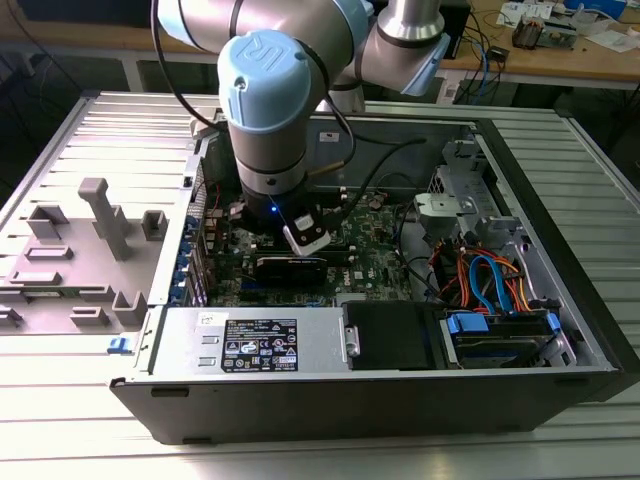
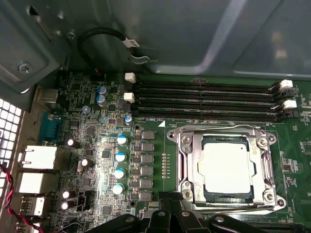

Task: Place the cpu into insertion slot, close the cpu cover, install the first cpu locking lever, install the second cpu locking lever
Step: 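Install the second cpu locking lever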

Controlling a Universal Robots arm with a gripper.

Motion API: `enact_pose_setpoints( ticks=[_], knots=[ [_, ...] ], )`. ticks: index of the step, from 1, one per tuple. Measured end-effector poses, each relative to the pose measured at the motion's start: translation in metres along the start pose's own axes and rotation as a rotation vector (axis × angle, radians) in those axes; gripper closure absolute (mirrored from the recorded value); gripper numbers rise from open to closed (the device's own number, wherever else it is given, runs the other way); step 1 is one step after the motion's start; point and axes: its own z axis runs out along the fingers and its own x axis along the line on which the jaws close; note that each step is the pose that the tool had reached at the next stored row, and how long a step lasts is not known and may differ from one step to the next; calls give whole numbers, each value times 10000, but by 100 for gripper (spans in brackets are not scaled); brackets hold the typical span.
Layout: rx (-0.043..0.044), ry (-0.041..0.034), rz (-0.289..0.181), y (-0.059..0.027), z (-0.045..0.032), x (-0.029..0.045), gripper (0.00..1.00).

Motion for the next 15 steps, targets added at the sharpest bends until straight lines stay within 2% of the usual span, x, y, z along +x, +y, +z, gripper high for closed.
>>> enact_pose_setpoints(
  ticks=[10,13,15],
  knots=[
    [1,-1,-1,24,-89,-4,89],
    [133,6,-4,24,-89,-4,89],
    [160,8,-4,24,-91,-3,89]
  ],
)
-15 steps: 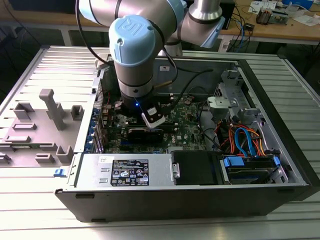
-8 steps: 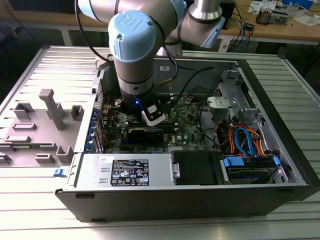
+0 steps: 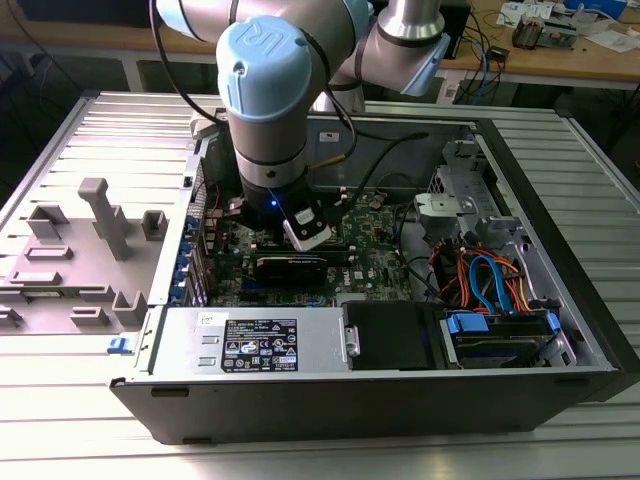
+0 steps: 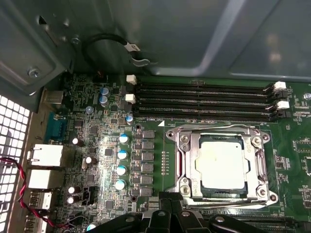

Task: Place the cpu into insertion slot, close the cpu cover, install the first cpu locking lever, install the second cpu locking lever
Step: 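Install the second cpu locking lever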

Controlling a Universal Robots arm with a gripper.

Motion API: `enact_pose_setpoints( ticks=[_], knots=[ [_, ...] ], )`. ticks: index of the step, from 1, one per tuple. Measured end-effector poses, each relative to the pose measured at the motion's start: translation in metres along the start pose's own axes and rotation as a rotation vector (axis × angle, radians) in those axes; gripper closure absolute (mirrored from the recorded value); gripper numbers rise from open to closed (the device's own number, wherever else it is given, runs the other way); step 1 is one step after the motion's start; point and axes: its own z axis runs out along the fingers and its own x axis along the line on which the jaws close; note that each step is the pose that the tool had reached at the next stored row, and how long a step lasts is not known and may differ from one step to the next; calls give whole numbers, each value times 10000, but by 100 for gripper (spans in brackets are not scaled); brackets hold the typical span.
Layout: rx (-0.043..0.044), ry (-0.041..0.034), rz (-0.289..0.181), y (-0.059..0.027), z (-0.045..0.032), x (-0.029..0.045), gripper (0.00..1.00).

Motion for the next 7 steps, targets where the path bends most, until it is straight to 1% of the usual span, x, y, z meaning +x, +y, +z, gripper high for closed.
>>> enact_pose_setpoints(
  ticks=[1,2,7],
  knots=[
    [37,0,-1,1,1,0,89],
    [51,1,-1,0,1,0,89],
    [62,1,-2,1,1,0,89]
  ],
)
